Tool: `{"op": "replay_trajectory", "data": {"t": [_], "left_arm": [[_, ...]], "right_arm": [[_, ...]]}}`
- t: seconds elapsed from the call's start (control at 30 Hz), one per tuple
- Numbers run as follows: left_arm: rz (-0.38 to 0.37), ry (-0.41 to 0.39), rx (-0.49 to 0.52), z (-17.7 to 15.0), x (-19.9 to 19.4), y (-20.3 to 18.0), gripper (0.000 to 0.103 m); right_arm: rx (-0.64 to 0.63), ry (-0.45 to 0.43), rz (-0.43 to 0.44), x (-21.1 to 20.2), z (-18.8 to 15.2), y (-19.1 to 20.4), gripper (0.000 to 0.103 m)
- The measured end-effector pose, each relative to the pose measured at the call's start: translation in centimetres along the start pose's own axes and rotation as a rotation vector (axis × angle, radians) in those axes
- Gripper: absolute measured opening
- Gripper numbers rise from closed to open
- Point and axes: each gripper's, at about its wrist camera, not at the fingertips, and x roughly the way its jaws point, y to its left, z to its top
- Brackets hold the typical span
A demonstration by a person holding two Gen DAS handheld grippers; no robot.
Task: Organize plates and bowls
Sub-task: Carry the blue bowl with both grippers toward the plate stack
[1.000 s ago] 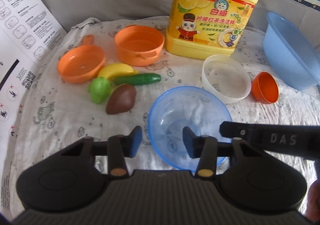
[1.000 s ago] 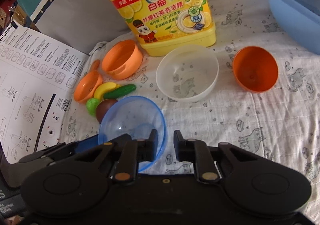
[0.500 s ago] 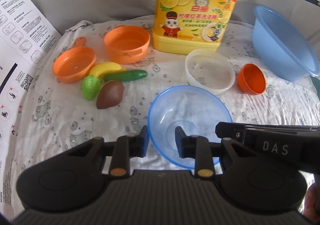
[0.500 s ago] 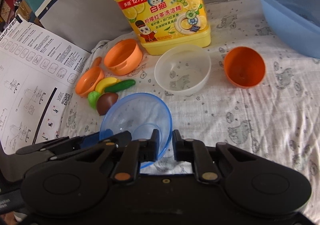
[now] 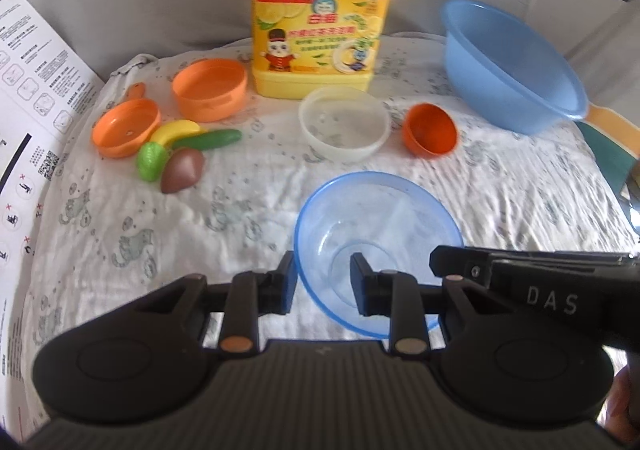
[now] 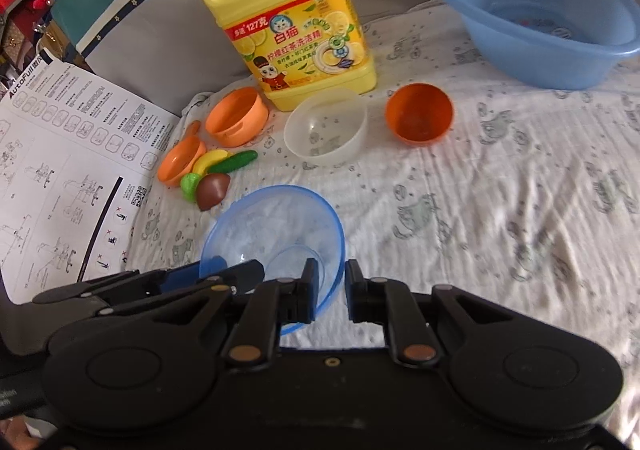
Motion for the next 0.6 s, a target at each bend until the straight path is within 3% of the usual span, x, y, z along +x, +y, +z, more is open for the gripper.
{"op": "replay_trajectory", "data": {"t": [0.6], "left_arm": [[-0.075, 0.062, 0.065, -6.8, -4.2, -4.7, 0.027]], "right_arm": [[0.01, 0.01, -0.013, -6.7, -7.0, -3.6, 0.014]]}}
